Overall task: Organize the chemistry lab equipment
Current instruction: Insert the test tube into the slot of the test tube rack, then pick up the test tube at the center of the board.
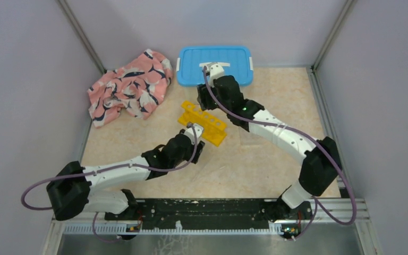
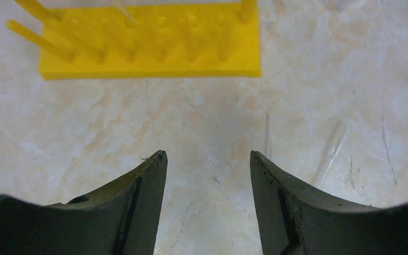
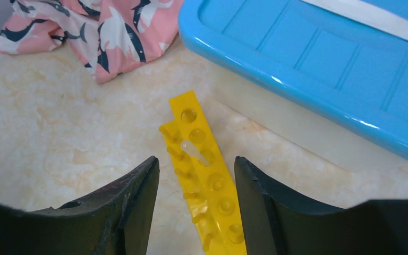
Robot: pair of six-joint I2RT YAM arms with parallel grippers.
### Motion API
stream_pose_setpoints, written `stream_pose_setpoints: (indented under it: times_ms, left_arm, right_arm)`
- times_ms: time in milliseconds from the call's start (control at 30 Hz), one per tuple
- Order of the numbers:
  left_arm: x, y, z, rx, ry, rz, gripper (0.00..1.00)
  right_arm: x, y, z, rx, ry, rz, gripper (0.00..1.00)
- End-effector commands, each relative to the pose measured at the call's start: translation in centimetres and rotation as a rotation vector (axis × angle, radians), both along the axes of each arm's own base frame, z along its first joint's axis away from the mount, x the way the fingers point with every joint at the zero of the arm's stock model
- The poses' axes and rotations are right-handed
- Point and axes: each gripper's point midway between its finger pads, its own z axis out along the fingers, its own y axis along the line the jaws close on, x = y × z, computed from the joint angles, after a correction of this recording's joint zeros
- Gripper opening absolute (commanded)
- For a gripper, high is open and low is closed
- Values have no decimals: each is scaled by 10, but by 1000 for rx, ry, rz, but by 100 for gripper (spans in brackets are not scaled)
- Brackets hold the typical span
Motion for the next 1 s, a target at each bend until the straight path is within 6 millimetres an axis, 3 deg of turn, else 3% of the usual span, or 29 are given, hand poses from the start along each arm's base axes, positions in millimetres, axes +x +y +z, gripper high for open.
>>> stream_pose_setpoints:
  times_ms: [0, 200, 367, 967]
  left_arm:
    - [-18, -24, -19, 15, 97, -151, 64]
    - [-29, -32, -50, 67, 188, -194, 61]
    - [-33, -38, -61, 90, 220, -212, 58]
    - [-49, -46, -92, 172, 294, -218, 48]
  right_arm:
    - [-7, -14, 47, 120, -86, -39, 55]
    - [-16, -38, 67, 185, -121, -91, 55]
    - [-23, -49, 74, 207, -140, -117, 55]
    - [-30, -60, 77, 224, -150, -126, 55]
